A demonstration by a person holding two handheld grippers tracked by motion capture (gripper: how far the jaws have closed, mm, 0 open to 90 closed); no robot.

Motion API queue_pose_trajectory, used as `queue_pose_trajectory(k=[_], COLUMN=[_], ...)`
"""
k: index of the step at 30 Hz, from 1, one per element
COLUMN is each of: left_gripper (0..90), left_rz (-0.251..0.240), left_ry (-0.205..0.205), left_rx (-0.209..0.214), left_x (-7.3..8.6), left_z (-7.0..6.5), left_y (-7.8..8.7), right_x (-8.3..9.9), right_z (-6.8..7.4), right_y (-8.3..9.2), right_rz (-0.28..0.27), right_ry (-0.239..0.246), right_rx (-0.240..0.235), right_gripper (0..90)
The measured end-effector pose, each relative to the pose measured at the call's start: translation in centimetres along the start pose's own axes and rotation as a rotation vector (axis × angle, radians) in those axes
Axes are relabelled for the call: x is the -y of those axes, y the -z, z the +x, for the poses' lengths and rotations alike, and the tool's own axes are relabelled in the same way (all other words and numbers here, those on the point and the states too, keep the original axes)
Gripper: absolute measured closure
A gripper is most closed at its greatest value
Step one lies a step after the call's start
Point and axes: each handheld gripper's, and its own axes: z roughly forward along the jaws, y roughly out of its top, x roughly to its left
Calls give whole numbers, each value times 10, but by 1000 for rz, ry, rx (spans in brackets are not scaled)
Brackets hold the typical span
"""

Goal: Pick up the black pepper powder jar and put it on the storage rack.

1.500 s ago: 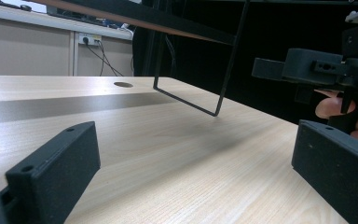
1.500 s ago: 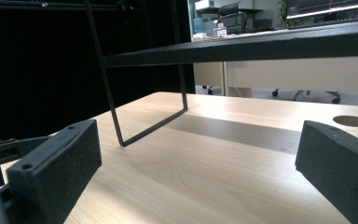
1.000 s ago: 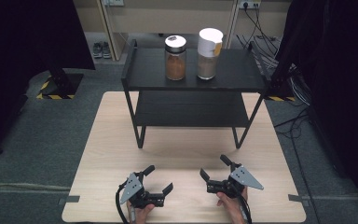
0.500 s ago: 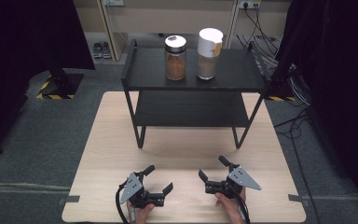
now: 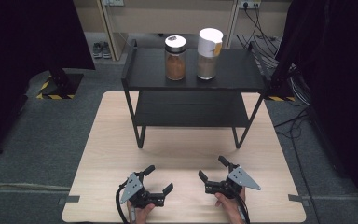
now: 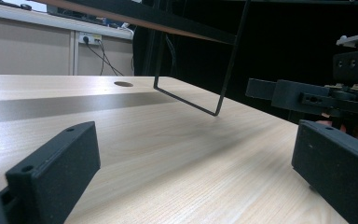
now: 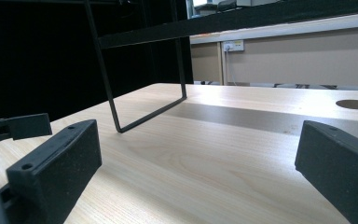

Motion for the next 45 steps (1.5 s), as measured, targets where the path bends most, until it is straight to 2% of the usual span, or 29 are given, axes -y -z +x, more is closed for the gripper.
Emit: queue_pose_trajectory(k=[19,28,45], left_gripper=[3,3,3], left_rz=[-2,8,2], left_ry=[-6,1,-2], left_rx=[2,-1,3], left_x=[0,-1,0], left_z=[0,0,0], left_y=[0,-1,0], right_x=[0,1,0], right_z=[1,-1,-2], right_y=[0,1,1], right_rz=[-4,-2,-4], right_ry=[5,-15,-14], right_rx=[7,7,11], right_gripper=[6,6,6])
